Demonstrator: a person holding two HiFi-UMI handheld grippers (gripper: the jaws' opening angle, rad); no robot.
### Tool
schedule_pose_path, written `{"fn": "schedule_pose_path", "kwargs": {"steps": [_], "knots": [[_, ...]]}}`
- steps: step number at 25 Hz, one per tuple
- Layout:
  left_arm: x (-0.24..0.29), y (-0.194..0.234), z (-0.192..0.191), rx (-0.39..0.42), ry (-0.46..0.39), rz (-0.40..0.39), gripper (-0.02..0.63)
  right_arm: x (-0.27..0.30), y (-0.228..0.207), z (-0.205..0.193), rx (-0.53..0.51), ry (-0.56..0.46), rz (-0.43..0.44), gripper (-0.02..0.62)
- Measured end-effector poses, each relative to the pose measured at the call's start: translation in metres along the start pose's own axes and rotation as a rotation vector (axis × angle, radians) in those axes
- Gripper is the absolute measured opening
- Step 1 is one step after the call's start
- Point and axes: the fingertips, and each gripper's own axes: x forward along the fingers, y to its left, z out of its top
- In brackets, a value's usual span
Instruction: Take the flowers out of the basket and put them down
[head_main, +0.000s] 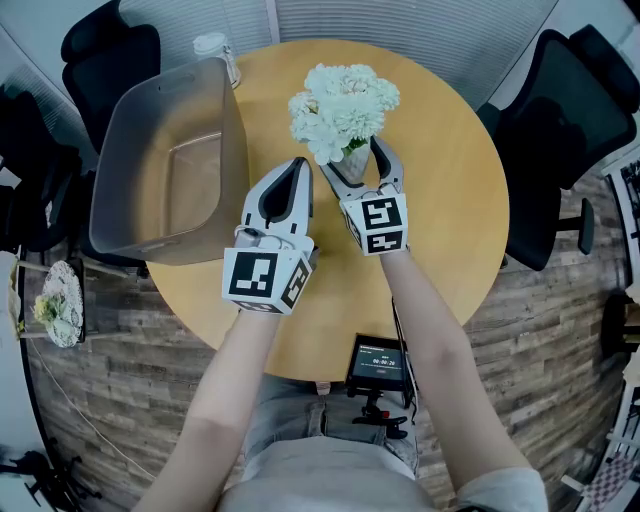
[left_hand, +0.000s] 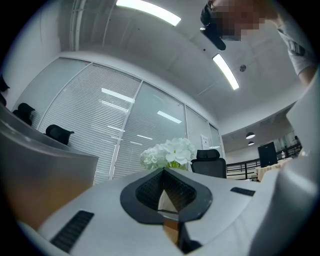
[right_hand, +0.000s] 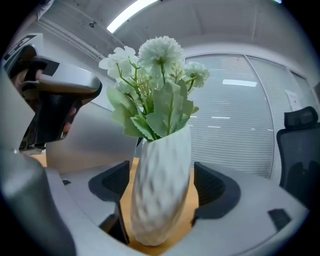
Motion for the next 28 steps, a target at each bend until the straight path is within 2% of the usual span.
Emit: {"fn": "schedule_pose_path", "kwargs": {"steps": [11, 23, 28], "knots": [[0.002, -0.002, -0.003, -0.001, 0.009, -0.002, 0.005, 0.0, -0.002, 0.001, 0.042, -0.001, 0.026, 0.451], [-0.007, -0.003, 0.009, 0.019, 0.022, 0.013, 0.005, -0.02, -0.001, 0.025, 0.023, 0.009, 0.08, 0.456], [-0.012, -0.005, 0.021, 0.023, 0.023, 0.011, 0.005, -0.034, 0.001, 0.043, 0.087, 0.02, 0.132, 0.454]]}}
